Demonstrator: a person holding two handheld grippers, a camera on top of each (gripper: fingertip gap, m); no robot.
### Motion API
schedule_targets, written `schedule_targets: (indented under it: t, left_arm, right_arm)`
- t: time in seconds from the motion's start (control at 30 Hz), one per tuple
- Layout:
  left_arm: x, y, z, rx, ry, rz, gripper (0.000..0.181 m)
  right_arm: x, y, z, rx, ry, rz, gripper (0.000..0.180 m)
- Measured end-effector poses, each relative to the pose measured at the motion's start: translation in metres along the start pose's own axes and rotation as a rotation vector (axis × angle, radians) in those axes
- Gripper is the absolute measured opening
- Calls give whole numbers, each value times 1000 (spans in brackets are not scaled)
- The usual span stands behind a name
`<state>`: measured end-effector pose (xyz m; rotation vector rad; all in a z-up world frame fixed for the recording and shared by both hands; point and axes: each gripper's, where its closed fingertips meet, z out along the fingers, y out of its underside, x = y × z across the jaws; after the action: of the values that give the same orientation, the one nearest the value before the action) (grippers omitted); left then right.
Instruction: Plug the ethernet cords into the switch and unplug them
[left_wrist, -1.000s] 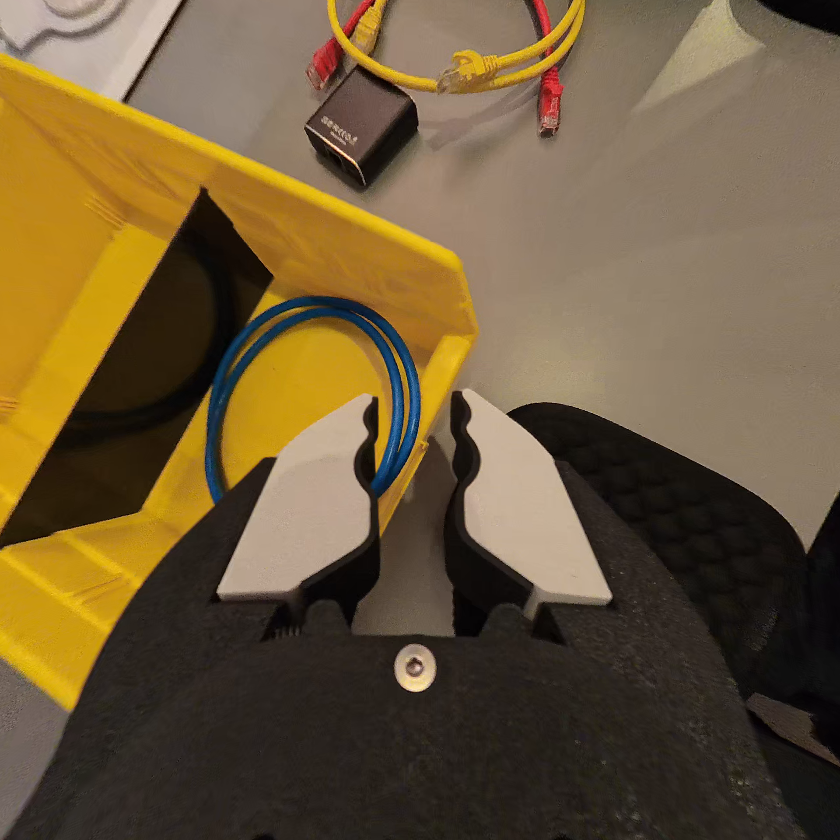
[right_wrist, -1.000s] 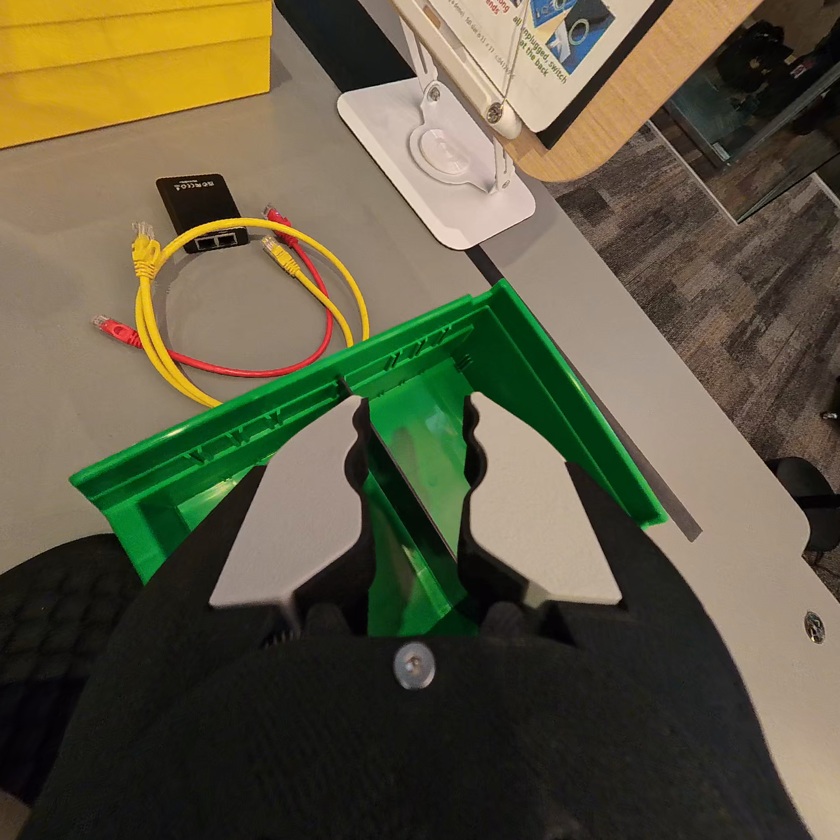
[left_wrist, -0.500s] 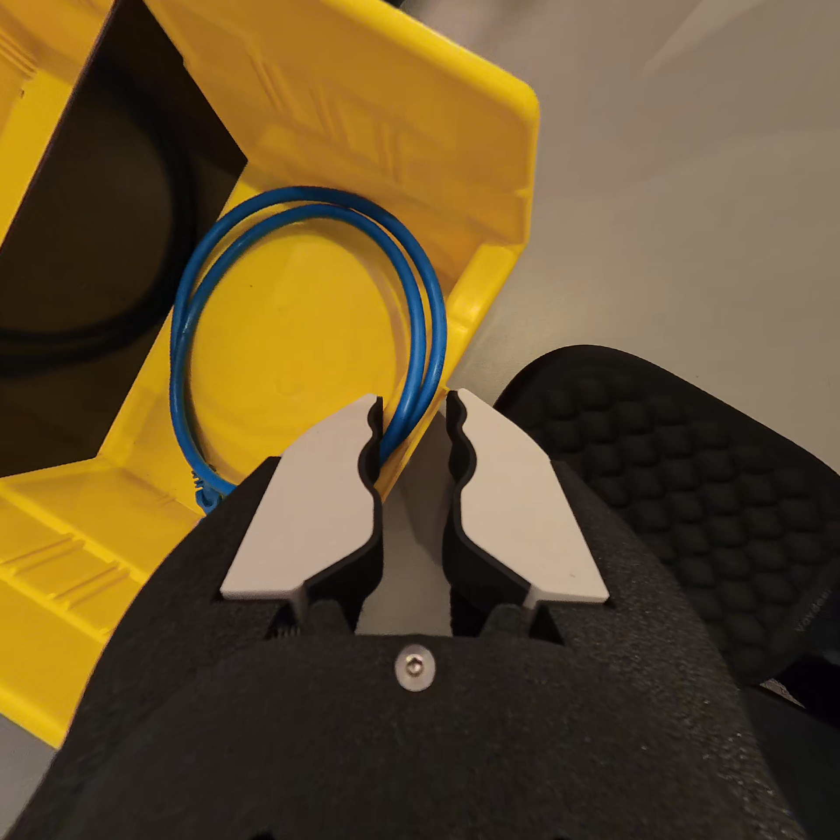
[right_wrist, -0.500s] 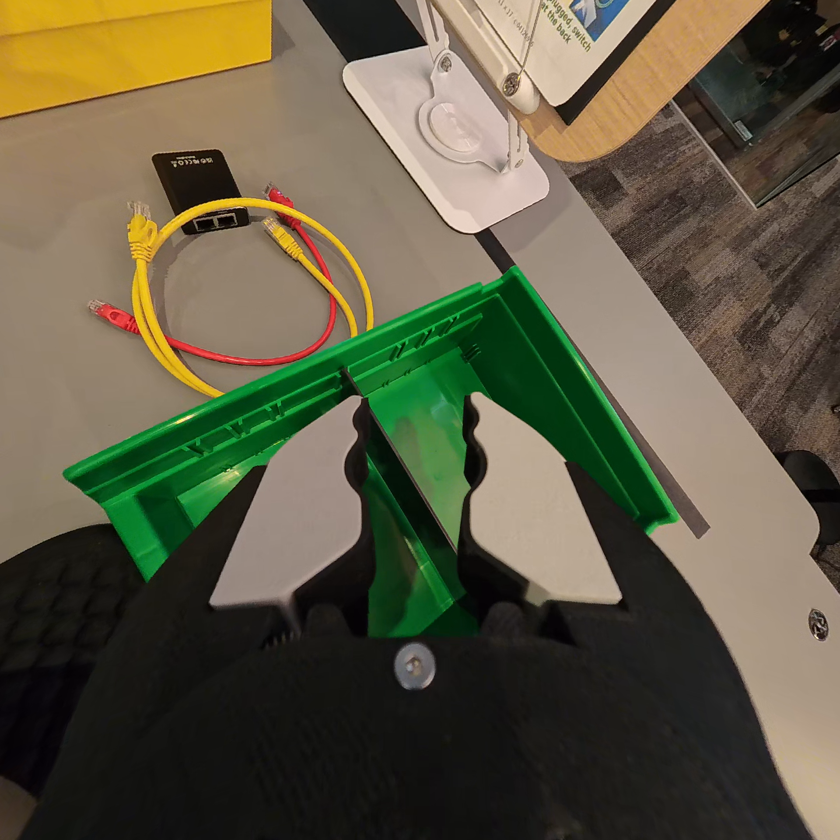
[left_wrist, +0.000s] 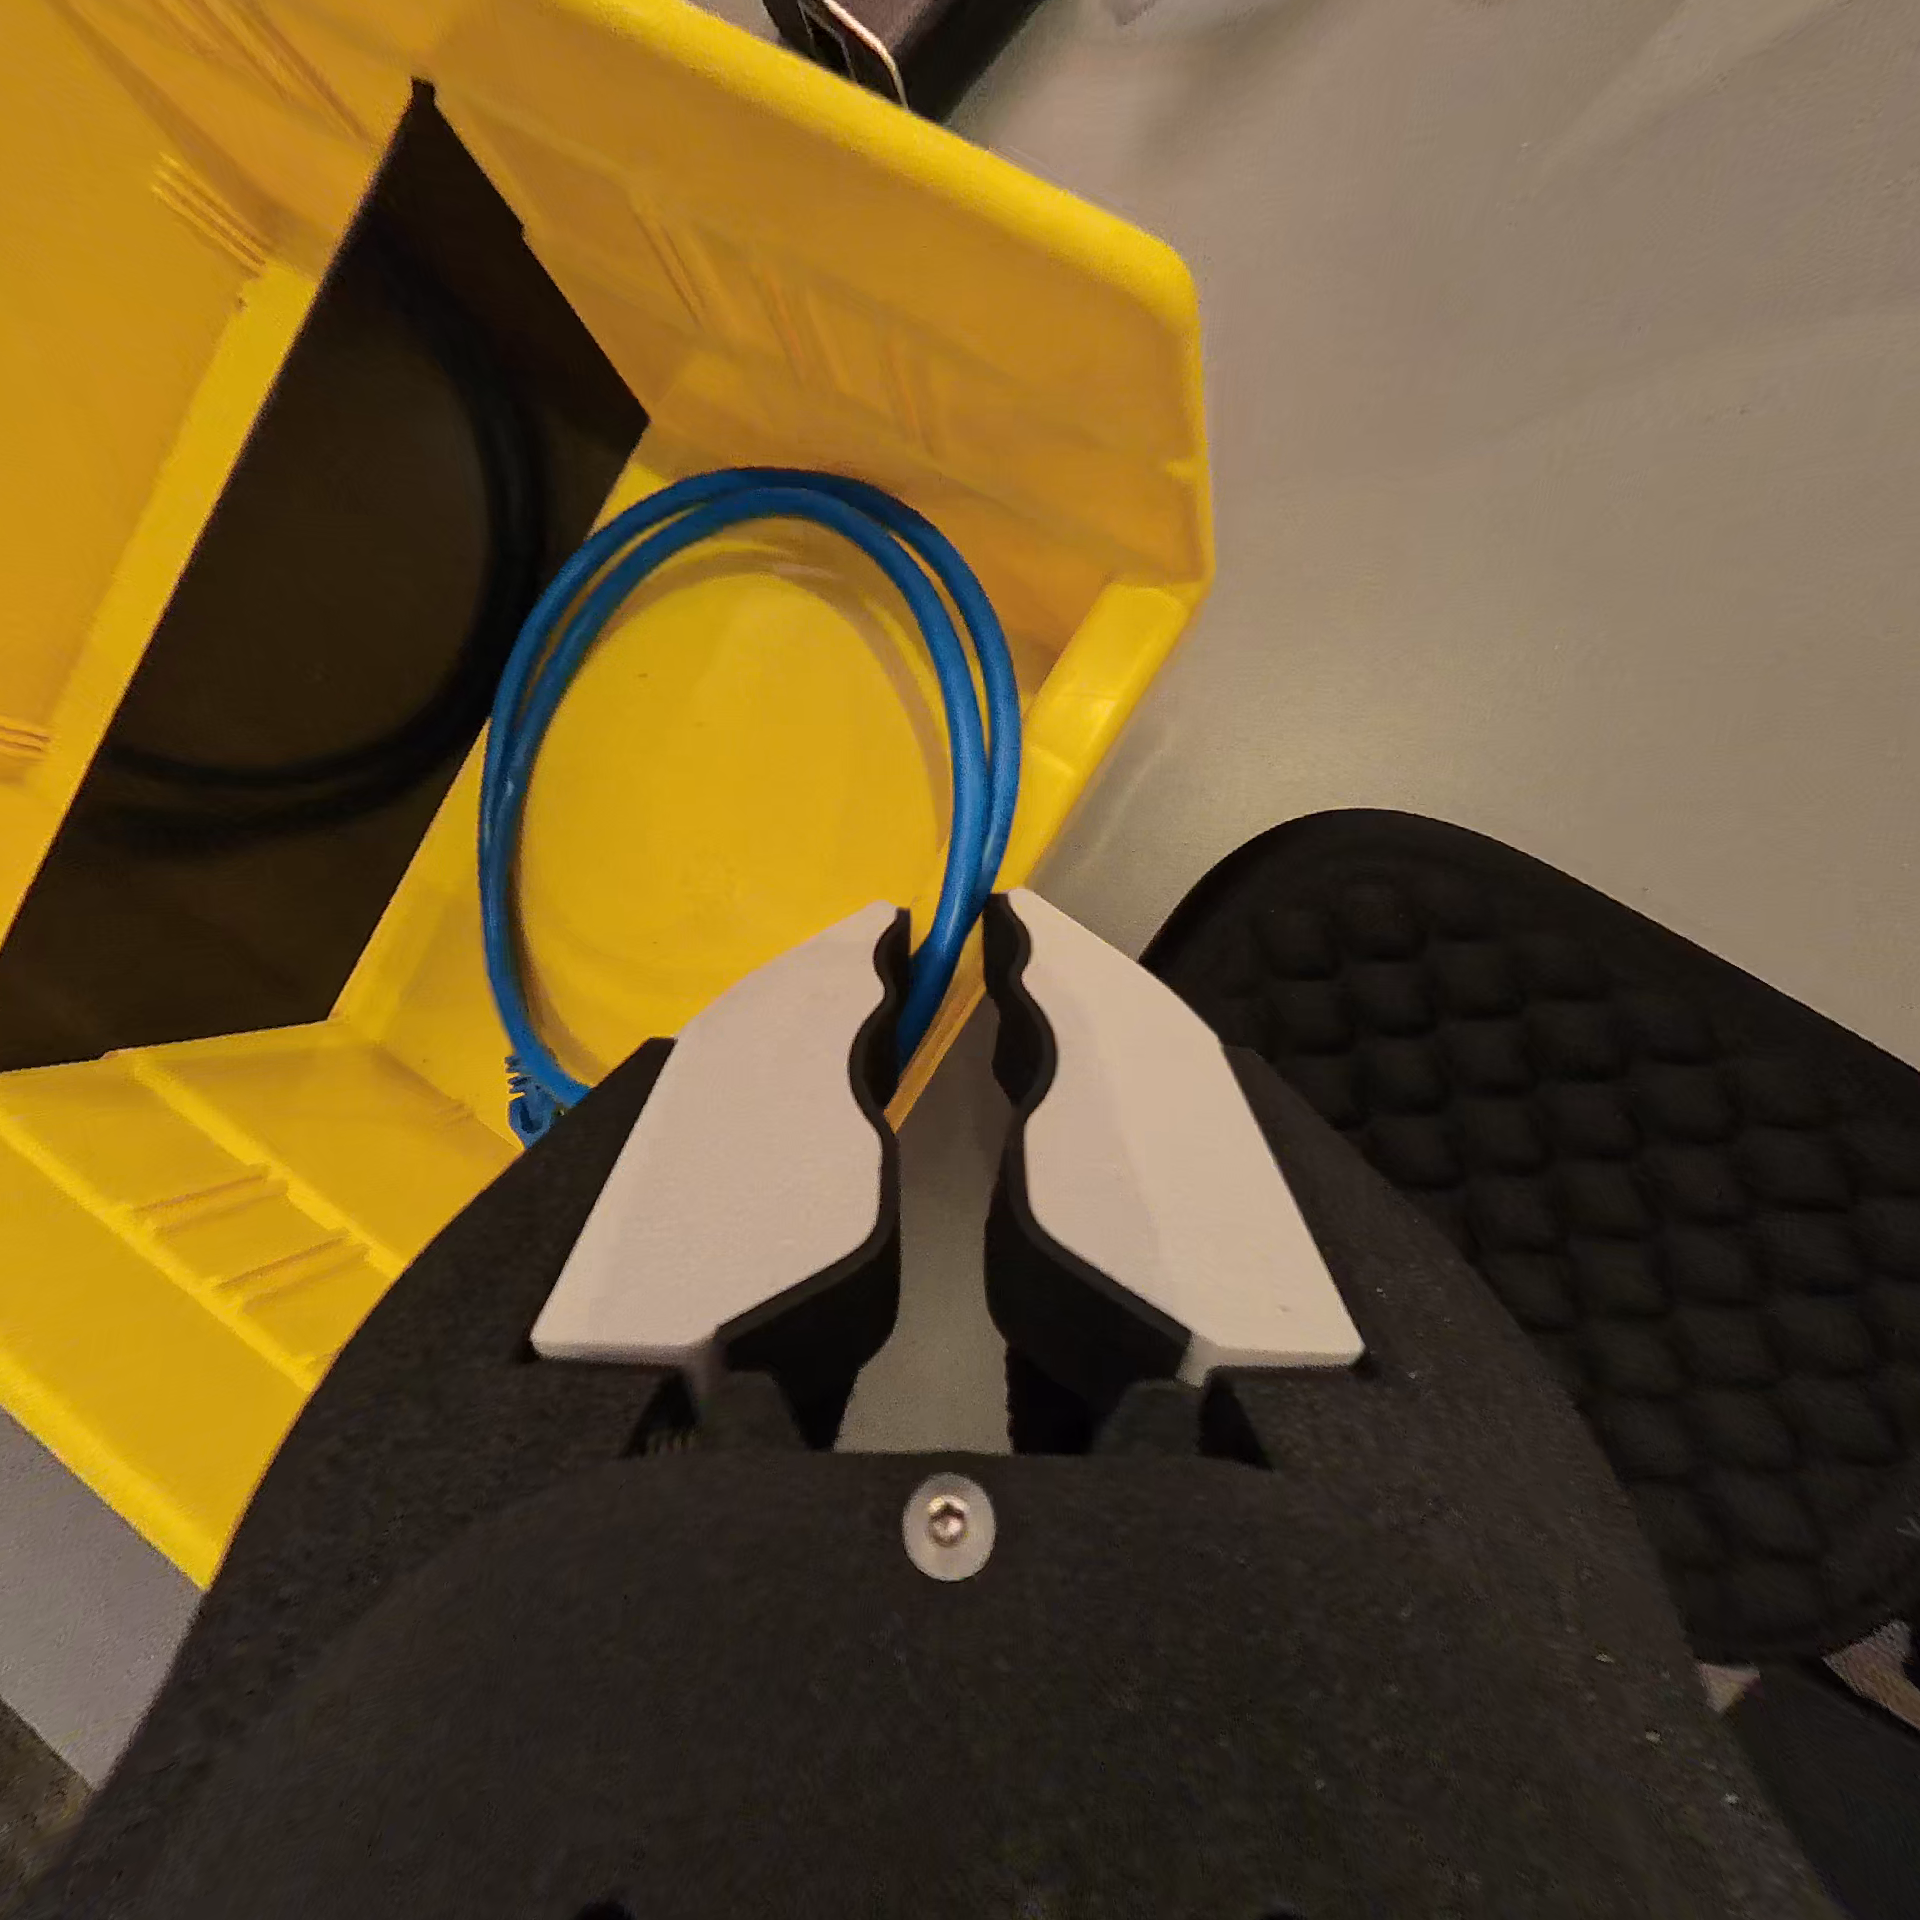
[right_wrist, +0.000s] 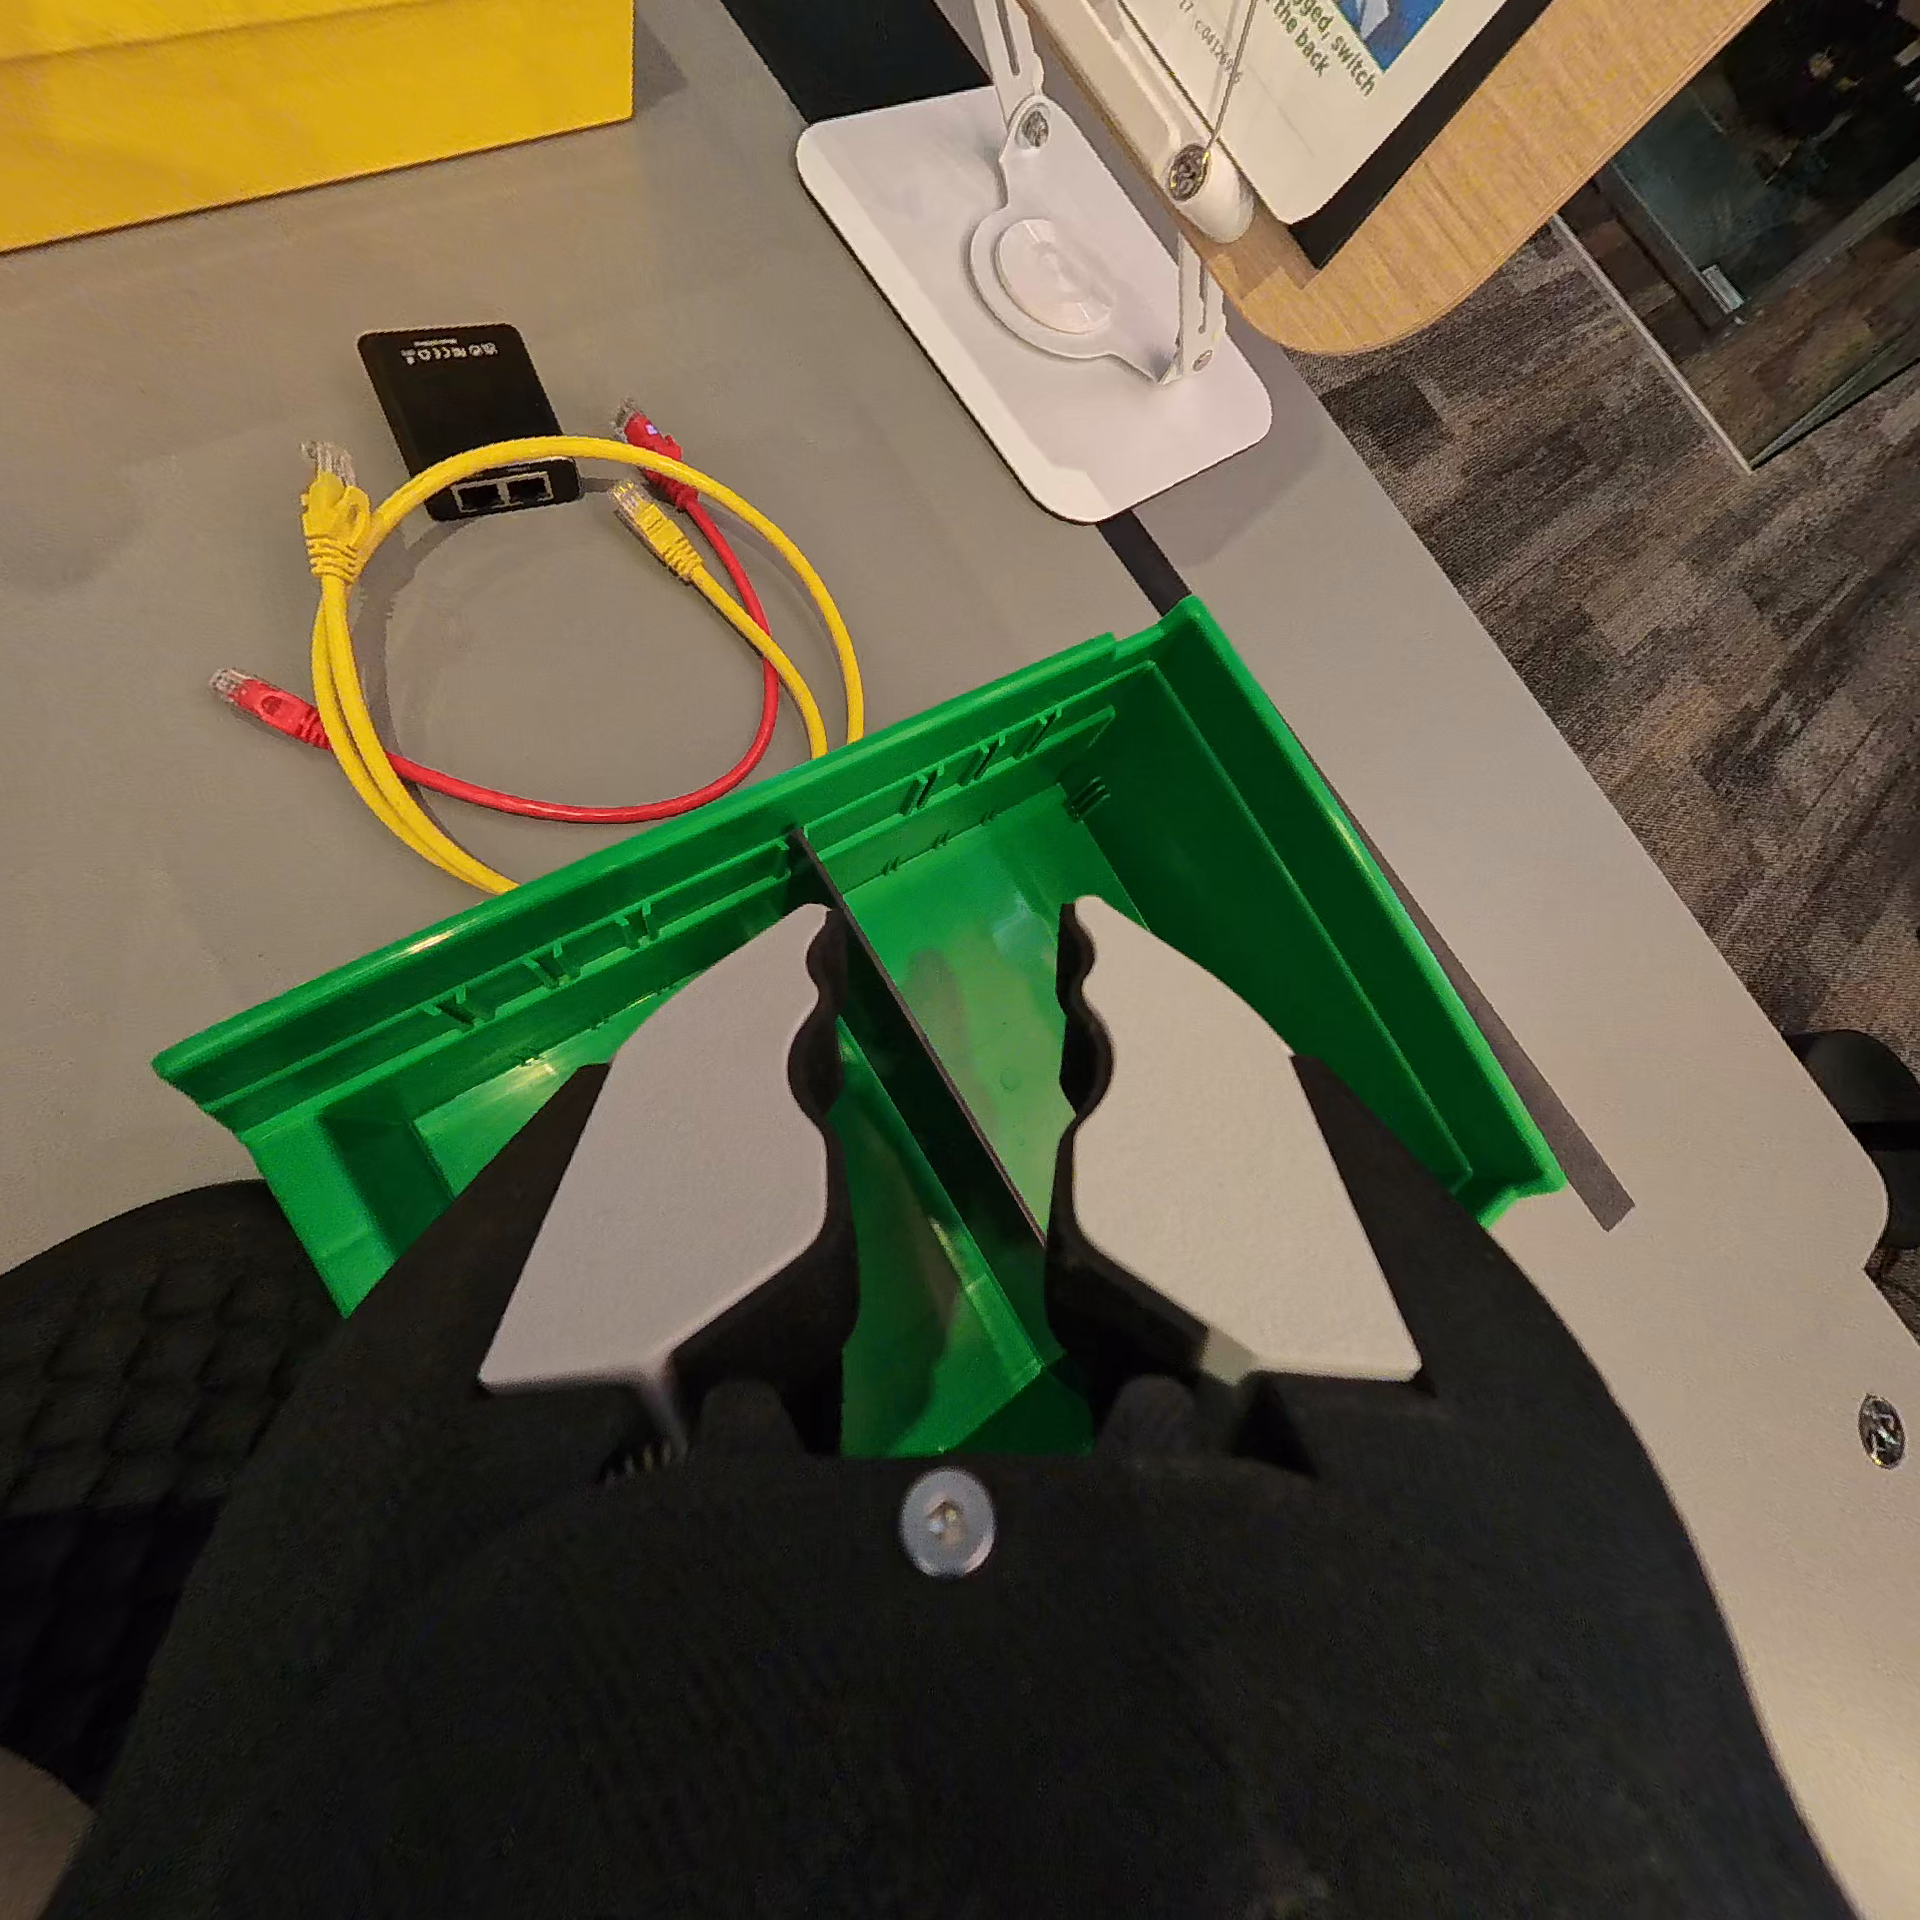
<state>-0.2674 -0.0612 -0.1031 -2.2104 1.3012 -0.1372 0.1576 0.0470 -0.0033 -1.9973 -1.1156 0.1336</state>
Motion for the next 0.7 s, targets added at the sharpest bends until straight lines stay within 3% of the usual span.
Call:
schedule_targets:
  t: [0.03, 0.23, 0.5, 0.7]
  left_arm:
    - [1, -1, 0, 12, -11, 7, 12]
    - [-4, -11, -13, 74, -77, -27, 9]
    - [-34, -47, -70, 264, -93, -221, 6]
    - [-50, -83, -113, 370, -161, -222, 5]
  right_arm:
    - [0, 0, 0, 0, 0, 1, 41]
    - [-2, 1, 1, -5, -8, -4, 41]
    - [-1, 1, 0, -1, -9, 2, 41]
    - [0, 2, -1, 2, -9, 5, 41]
